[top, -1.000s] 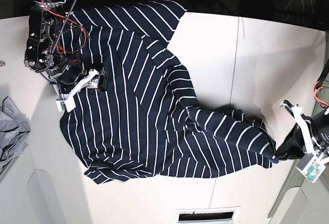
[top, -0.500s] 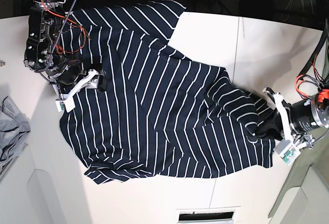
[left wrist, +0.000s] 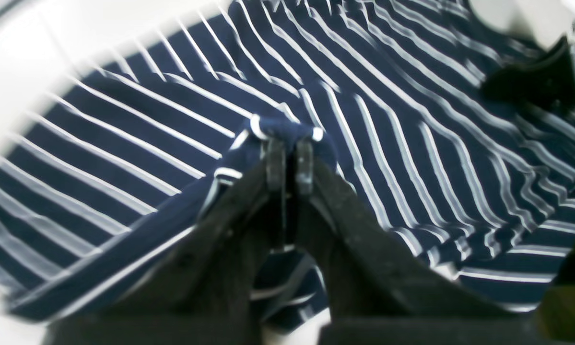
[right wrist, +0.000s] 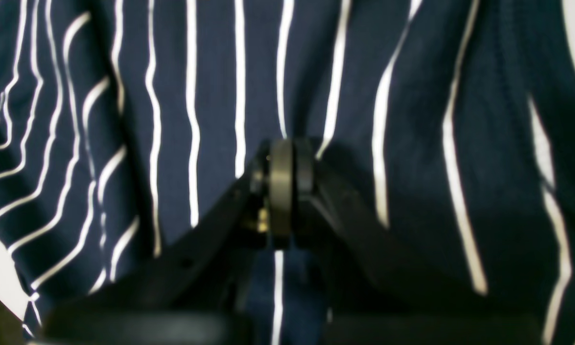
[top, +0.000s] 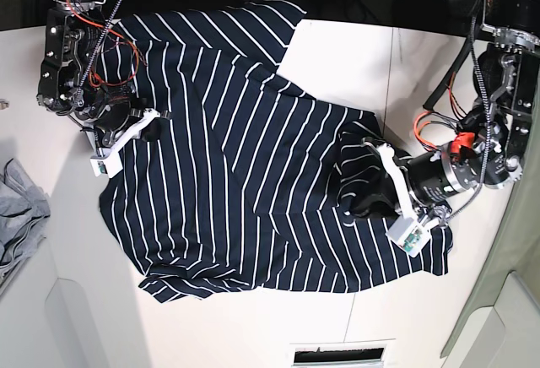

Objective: Layout the t-shirt on the table in an organized manner, then fold the t-shirt properly
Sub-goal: 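Grasp the bunched fabric with the left gripper and lift it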

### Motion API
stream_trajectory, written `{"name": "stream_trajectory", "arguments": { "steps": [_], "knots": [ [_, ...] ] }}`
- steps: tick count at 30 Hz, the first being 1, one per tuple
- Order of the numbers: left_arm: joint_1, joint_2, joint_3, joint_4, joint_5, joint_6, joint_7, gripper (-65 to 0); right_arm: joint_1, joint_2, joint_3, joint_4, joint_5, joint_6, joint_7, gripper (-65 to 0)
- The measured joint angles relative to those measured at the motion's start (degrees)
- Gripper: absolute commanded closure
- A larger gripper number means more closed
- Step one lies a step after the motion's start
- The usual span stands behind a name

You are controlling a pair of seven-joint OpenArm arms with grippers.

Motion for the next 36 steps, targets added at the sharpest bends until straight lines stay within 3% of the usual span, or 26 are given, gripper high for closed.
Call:
{"name": "stream_trajectory", "arguments": {
  "steps": [3,5,10,15,20,29,34,36],
  "knots": [
    [-0.02,3.63,2.08,-5.2,0.07,0.0,-0.24,-29.5,0.09,-0.02,0.0,-0.02,0.98,0.55,-0.57,0.0],
    [0.02,5.09,4.07,-7.8,0.07,0.0,-0.2,-35.5,0.02,0.0,0.0,-0.11,1.81,1.36,-0.72,0.0],
    [0.31,4.7,4.96,-6.49,-2.05,-0.02,6.6,-35.4,-0.02,0.0,0.0,-0.11,1.42,1.36,-0.9,0.0],
    [0.26,1.4,-5.33,-0.11,-5.51,-0.07,5.29,-35.3,-0.04,0.0,0.0,-0.11,1.38,1.46,-0.94,0.0],
    [0.44,-1.22,-13.57,-1.97,-4.85,0.66,4.11,-35.3,-0.13,0.0,0.0,-0.11,1.42,1.53,-0.55,0.0],
    [0.44,-1.49,-11.34,-11.23,2.54,0.63,0.04,-35.3,-0.57,0.0,0.0,-0.11,1.4,1.53,0.44,0.0],
    [0.46,-1.46,-10.78,-18.64,7.23,0.39,-5.38,-35.4,-0.57,0.0,0.0,-0.11,1.44,1.53,0.44,0.0],
    [0.46,-1.49,-10.67,-20.35,8.66,-1.22,-6.93,-35.4,-0.57,0.0,0.0,-0.11,1.4,1.53,0.44,0.0]
  ]
}}
